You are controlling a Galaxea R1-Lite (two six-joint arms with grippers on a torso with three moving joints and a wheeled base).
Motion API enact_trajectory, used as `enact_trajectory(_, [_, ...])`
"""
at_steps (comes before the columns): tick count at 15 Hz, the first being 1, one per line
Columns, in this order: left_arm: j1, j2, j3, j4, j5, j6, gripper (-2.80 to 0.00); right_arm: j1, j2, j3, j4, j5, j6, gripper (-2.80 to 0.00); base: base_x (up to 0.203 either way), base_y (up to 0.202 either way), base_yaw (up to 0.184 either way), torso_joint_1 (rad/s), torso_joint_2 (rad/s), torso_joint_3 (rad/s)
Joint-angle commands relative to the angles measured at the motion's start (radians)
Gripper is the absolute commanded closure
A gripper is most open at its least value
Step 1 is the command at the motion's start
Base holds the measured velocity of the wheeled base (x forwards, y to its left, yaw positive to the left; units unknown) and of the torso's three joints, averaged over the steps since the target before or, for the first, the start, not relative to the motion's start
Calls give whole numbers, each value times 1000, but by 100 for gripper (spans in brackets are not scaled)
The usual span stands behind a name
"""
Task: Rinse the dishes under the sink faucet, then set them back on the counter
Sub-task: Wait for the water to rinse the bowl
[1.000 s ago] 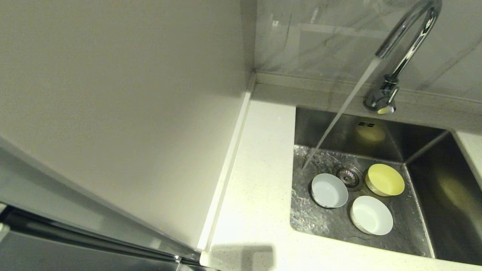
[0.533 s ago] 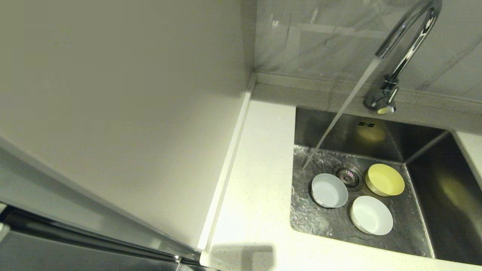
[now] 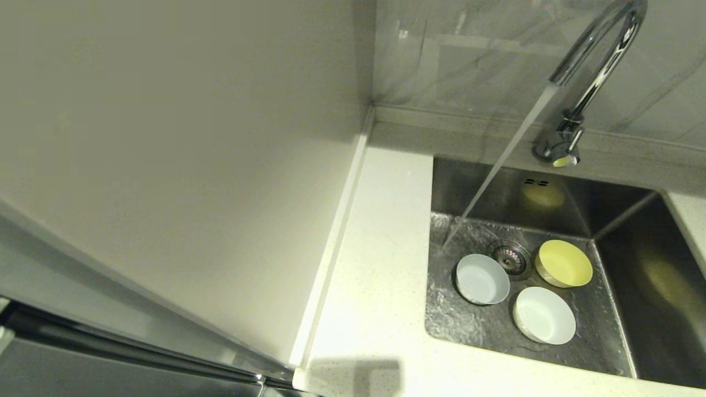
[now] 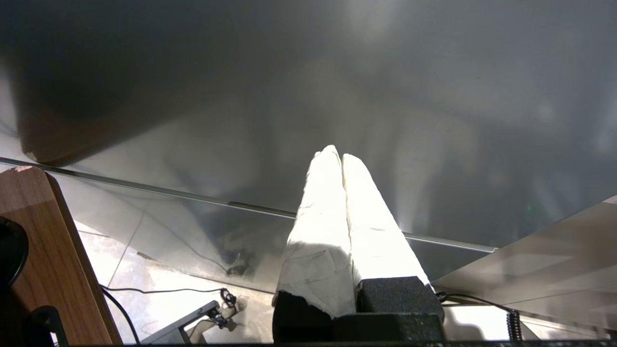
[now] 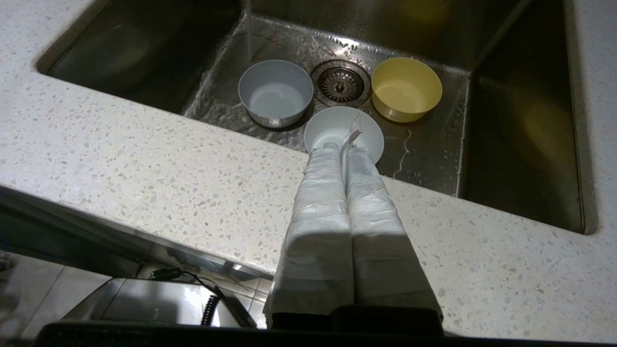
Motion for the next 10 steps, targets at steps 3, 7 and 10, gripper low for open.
enact_trajectory(3, [0, 0, 3, -1, 0, -1, 0, 0, 0, 0, 0, 1, 0, 0, 0, 0, 0, 0, 0, 0])
enact_trajectory(7, [0, 0, 3, -1, 0, -1, 0, 0, 0, 0, 0, 1, 0, 0, 0, 0, 0, 0, 0, 0])
enact_trajectory(10, [0, 0, 3, -1, 0, -1, 0, 0, 0, 0, 0, 4, -6, 0, 0, 0, 0, 0, 0, 0])
